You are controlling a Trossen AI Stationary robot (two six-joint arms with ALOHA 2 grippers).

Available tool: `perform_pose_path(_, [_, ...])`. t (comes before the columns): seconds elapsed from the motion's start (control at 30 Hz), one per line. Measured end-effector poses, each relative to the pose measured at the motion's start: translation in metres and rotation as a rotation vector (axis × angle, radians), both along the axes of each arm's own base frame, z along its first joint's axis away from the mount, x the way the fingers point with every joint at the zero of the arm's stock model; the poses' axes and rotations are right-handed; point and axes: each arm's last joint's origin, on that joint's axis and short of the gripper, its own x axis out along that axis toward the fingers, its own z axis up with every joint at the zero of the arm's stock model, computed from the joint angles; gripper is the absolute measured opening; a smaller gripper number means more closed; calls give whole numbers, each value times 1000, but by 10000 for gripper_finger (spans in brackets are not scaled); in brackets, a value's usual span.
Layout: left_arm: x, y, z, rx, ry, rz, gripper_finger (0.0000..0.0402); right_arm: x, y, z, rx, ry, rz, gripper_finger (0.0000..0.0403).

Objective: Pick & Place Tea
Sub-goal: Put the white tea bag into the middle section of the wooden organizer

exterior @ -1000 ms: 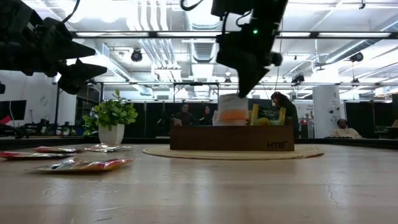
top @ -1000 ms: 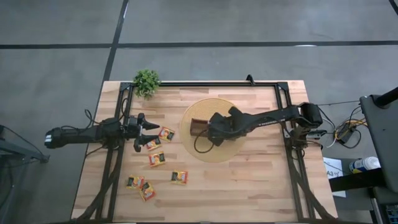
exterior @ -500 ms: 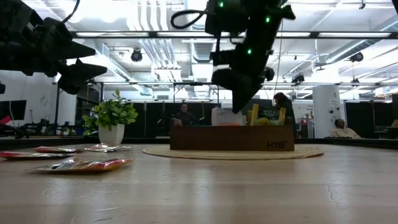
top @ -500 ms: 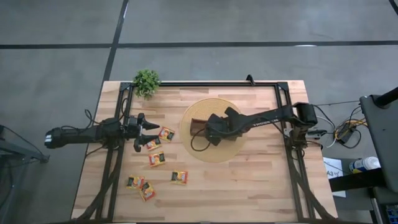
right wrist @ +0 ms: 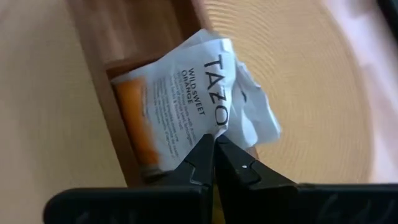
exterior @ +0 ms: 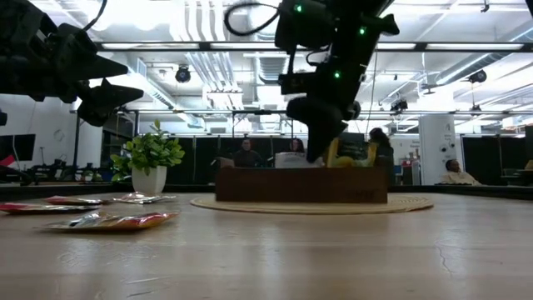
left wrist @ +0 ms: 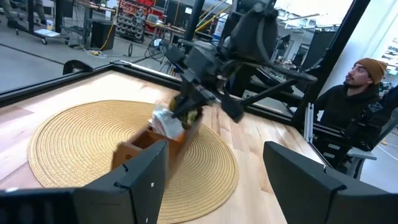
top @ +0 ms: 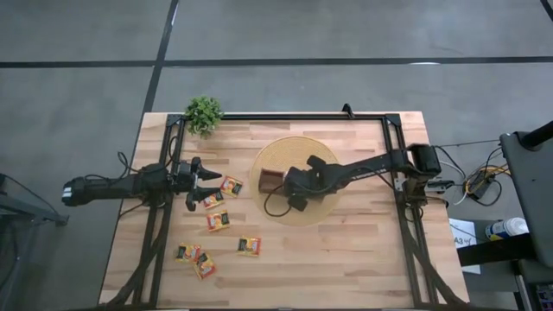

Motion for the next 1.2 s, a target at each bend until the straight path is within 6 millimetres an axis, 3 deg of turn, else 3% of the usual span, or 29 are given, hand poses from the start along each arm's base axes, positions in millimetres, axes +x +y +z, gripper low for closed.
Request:
perform_pose_path(0.37, [0, 0, 0, 0, 1, 0, 257, -2, 15, 0, 85, 37, 100, 8])
perform_pose_path(0.63, [0, 0, 0, 0, 0, 0, 257, -5, 17, 19, 139, 59, 238, 16])
perform_pose_path(0.9, [0, 0, 0, 0, 1, 0, 257, -14, 17, 44, 191, -1, 327, 90])
perform_pose_path(1.2, [0, 0, 0, 0, 0, 0, 257, -14, 5, 47, 186, -19, 293, 194])
